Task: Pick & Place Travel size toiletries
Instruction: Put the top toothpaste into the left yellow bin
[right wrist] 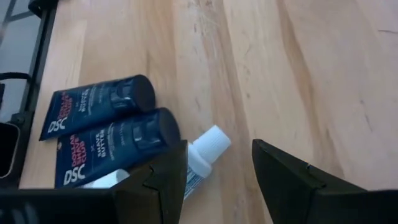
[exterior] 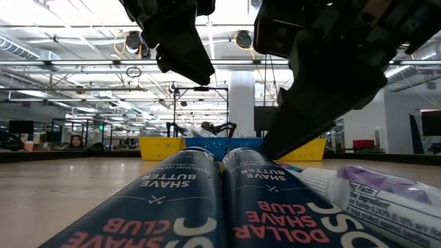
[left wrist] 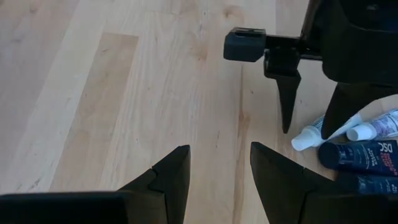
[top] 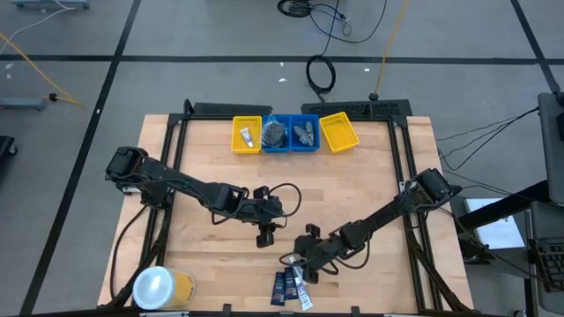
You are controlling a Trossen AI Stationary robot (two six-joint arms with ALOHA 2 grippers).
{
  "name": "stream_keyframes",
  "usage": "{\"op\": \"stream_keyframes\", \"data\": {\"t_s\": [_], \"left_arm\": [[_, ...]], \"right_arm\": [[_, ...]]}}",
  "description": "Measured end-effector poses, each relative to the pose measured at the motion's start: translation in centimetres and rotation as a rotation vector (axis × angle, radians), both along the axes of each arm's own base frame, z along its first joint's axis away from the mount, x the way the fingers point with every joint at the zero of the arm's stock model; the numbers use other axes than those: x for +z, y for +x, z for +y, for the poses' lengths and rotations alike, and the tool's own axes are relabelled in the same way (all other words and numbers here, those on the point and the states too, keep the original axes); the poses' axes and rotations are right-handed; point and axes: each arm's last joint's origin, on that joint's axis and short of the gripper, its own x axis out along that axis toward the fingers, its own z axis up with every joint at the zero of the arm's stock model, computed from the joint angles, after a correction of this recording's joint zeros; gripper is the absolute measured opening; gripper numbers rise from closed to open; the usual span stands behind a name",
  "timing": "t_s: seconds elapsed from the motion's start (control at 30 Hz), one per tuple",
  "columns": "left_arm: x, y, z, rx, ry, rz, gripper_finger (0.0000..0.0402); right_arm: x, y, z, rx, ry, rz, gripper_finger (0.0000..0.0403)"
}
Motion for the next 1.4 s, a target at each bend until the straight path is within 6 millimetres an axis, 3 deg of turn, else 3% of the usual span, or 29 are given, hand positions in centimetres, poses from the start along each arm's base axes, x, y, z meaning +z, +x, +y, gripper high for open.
{"op": "stream_keyframes", "data": {"t_s": [0.17,0.4,0.57,0.83,1.13,1.4], "left_arm": [[0.0,0.0,0.0,-0.001,0.001,0.001,0.0168],[0.0,0.0,0.0,-0.012,0.01,0.001,0.0168],[0.0,0.0,0.0,-0.011,0.011,0.006,0.0168],[0.0,0.0,0.0,-0.015,0.014,0.006,0.0168],[0.0,0.0,0.0,-0.014,0.014,0.005,0.0168],[0.0,0.0,0.0,-0.014,0.015,0.005,0.0168]], "right_arm": [[-0.2,0.1,0.1,-0.011,0.012,-0.001,0.0171],[-2.9,1.1,0.6,-0.012,0.093,-0.012,0.0171],[-3.6,1.1,0.3,-0.028,0.078,0.021,0.0168],[-3.7,0.1,-0.3,-0.037,0.026,0.145,0.0114],[-2.4,-0.7,-1.0,-0.009,-0.032,0.198,0.0071],[-0.3,-1.9,-1.6,0.023,-0.081,0.242,0.0083]]}}
